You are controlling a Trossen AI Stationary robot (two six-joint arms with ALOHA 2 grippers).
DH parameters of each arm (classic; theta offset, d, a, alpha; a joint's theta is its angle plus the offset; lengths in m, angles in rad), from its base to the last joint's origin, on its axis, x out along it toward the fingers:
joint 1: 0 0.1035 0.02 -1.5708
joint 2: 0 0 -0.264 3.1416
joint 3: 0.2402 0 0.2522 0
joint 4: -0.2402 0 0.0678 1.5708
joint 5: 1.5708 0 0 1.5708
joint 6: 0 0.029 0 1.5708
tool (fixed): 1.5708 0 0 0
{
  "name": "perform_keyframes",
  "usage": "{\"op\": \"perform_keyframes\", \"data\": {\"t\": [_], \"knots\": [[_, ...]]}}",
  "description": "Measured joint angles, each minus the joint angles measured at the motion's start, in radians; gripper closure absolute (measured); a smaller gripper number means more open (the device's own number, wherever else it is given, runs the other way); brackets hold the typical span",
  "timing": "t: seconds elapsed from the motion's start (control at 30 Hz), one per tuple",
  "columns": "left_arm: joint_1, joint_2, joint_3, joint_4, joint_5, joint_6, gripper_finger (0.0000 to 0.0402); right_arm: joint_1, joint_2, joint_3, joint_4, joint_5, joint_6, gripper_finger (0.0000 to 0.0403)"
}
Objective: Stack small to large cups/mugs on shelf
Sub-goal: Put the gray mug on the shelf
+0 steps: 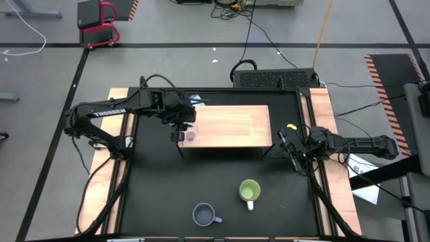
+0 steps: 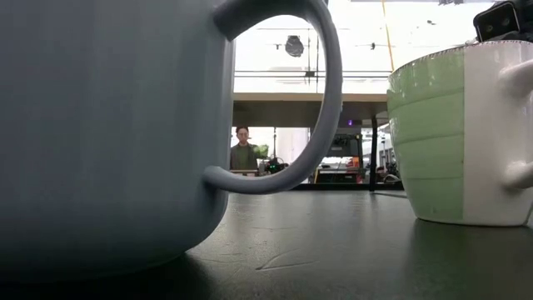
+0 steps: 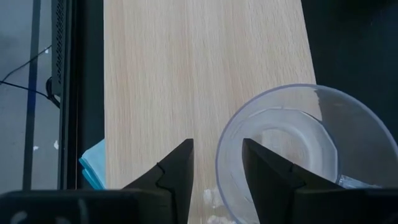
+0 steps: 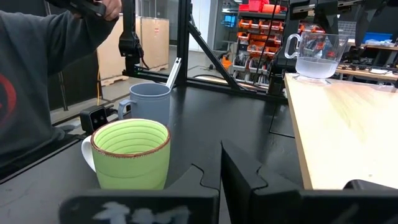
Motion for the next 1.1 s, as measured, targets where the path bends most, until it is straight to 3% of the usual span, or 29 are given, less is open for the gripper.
{"op": "perform_keyframes", "data": {"t": [0.17,0.5,0.63,0.77,0.97,1.1], "knots": [[0.000,-0.012,0.019,-0.021,0.000,0.005,0.0263,0.000,0.000,0.000,0.000,0.000,0.000,0.0403],[-0.034,-0.011,0.190,-0.085,-0.011,0.004,0.0263,0.000,0.000,0.000,0.000,0.000,0.000,0.0403],[-0.062,-0.011,0.257,-0.190,-0.010,0.004,0.0270,0.000,0.000,0.000,0.000,0.000,0.000,0.0403],[-0.082,-0.034,0.276,-0.230,-0.025,0.002,0.0301,0.000,0.000,0.000,0.000,0.000,0.000,0.0403],[-0.127,-0.127,0.278,-0.238,-0.013,0.011,0.0391,0.000,0.002,0.000,0.000,0.000,-0.001,0.0403],[-0.159,-0.207,0.278,-0.207,-0.066,0.021,0.0397,0.000,0.007,0.000,0.004,0.000,-0.002,0.0403]]}}
